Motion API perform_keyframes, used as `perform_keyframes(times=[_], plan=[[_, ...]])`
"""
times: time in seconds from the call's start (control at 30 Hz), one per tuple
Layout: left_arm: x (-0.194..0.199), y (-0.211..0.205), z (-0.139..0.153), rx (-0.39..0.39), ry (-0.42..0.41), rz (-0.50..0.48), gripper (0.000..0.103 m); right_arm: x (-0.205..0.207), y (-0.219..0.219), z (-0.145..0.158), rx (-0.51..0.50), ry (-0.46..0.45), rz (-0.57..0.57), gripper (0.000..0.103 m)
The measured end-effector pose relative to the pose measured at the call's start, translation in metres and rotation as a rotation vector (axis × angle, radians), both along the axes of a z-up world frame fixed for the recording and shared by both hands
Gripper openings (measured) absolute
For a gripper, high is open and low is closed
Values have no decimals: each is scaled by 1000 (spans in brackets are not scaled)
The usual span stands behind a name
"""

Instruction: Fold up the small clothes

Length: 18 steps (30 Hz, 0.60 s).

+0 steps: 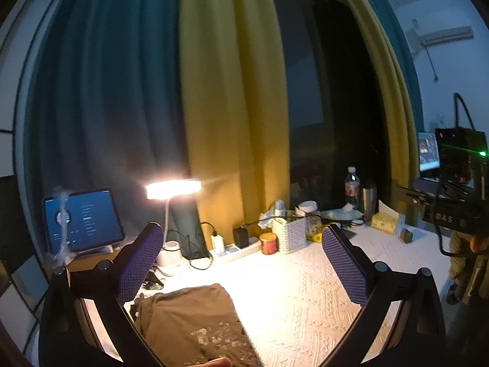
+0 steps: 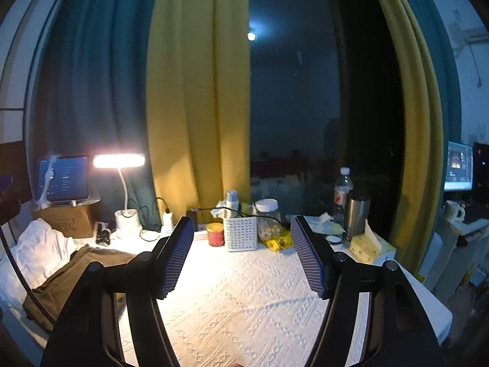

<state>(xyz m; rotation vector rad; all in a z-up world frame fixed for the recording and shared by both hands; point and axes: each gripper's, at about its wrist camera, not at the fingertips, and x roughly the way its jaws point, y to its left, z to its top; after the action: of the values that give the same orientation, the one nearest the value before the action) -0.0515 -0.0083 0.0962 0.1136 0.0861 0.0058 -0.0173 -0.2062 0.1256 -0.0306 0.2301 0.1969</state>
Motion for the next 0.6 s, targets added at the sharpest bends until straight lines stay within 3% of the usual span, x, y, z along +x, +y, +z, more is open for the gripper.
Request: perform_keyframes(times=[0.17, 0.43, 0.6], plan=[[-12, 10, 1, -27, -71, 43, 102, -7, 11, 11, -12, -26, 28, 69], [-13, 28, 1, -64, -56, 73, 102, -13, 22, 26, 58, -27, 56, 69], [-14, 39, 0, -97, -62, 83, 102, -16, 34, 30, 40, -41, 77, 69]])
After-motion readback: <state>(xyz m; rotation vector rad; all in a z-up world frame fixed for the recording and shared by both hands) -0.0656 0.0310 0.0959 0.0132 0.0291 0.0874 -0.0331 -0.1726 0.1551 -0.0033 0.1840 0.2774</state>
